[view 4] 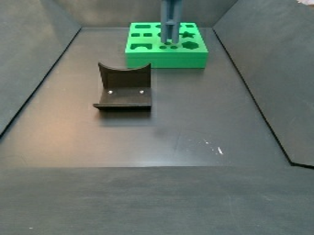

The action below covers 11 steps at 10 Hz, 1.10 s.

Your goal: Insert the 3 prong object.

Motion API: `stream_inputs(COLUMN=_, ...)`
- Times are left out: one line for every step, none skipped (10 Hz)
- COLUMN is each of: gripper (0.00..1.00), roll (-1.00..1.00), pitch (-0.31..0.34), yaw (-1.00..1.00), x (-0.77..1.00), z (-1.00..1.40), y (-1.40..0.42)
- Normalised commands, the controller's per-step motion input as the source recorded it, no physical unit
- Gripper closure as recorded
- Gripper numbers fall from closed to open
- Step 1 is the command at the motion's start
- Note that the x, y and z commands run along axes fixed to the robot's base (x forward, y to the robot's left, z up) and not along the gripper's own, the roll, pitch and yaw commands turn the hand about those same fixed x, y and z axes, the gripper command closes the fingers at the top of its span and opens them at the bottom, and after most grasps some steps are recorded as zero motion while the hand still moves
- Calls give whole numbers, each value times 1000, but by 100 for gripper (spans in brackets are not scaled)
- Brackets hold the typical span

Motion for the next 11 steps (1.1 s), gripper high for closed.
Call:
stream_inputs(gripper=100, roll=26, pitch=0, yaw=266, x=89, z=-266, y=-43)
stream_inputs(gripper=100, roll=56, pitch=0, yaw=323, x=0, z=-271, y=-46)
stream_inputs(gripper=100, roll=91, pitch=0, yaw=483, x=0, z=-300, y=0)
stream_inputs(gripper=100, roll=150, pitch=0, yaw=543, x=-17, z=-369, y=71)
stream_inputs(gripper=100, roll=104, pitch=0, yaw=623, x=0, z=-537, y=0)
stream_inputs(gripper=100, roll=77, pitch=44, yaw=526, x=254, z=-774, y=0)
stream_inputs(gripper=100, roll=41, pitch=106, yaw=360, x=454, z=-891, y=0)
stream_inputs(gripper=100, roll=56, pitch=117, yaw=189, x=477, z=-917, y=0)
stream_inputs(gripper=100, roll=46, pitch=146, yaw=0, x=454, z=-903, y=0)
stream_inputs(gripper=100, roll=49, pitch=60, yaw=0, x=229, z=-840, y=0)
stream_inputs(gripper=100, roll=-27, pitch=-79, yaw=-26, x=0, z=-543, y=-17)
